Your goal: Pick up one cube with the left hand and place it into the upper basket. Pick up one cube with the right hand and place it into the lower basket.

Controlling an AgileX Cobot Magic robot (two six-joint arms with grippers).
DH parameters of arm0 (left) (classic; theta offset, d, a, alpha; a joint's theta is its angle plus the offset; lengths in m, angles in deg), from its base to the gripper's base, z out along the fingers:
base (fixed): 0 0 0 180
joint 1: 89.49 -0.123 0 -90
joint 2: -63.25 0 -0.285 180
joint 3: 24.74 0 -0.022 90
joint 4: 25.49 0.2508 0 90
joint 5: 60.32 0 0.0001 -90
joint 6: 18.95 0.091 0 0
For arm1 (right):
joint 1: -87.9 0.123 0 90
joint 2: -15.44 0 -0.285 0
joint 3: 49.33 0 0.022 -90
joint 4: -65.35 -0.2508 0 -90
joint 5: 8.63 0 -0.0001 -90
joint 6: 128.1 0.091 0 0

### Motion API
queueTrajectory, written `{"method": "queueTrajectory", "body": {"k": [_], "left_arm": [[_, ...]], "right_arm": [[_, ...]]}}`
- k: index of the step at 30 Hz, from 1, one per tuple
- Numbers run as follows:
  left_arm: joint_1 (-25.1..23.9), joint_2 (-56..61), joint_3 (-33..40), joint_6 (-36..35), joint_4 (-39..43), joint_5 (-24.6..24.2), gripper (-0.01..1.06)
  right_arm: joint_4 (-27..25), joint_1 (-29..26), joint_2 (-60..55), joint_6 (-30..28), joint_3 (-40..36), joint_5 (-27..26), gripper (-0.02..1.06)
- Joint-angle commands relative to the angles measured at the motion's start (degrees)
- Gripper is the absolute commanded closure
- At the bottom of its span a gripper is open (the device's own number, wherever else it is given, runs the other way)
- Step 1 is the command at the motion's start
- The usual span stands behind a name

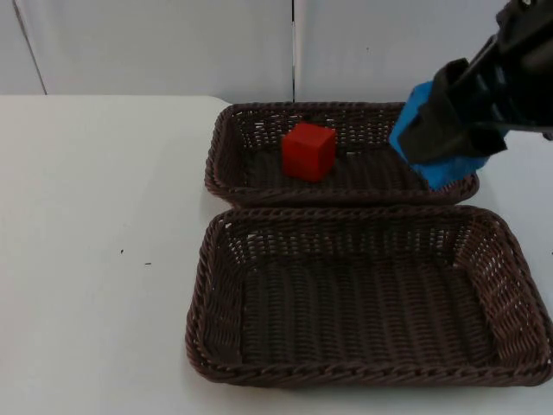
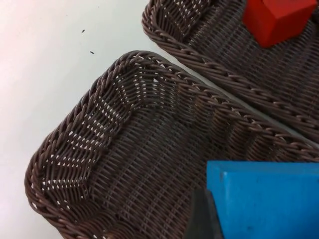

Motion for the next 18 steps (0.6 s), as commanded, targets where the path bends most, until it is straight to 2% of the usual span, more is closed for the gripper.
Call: {"method": "queueTrajectory", "body": {"k": [1,11,18], "left_arm": [[0.2,0.4,0.2,-0.4,0.1,0.5,0.32],[0.2,0.4,0.2,-0.4,0.1,0.5,0.32],[0.2,0.4,0.2,-0.4,0.1,0.5,0.32]], "right_arm": [[0.3,0.3,0.3,-0.6,0.4,-0.2,1.05],[0.1,0.3,-4.7,-0.6,0.4,-0.8,1.05],[-1.4,0.3,-10.6,-2.4,0.4,-5.0,1.05]]}}
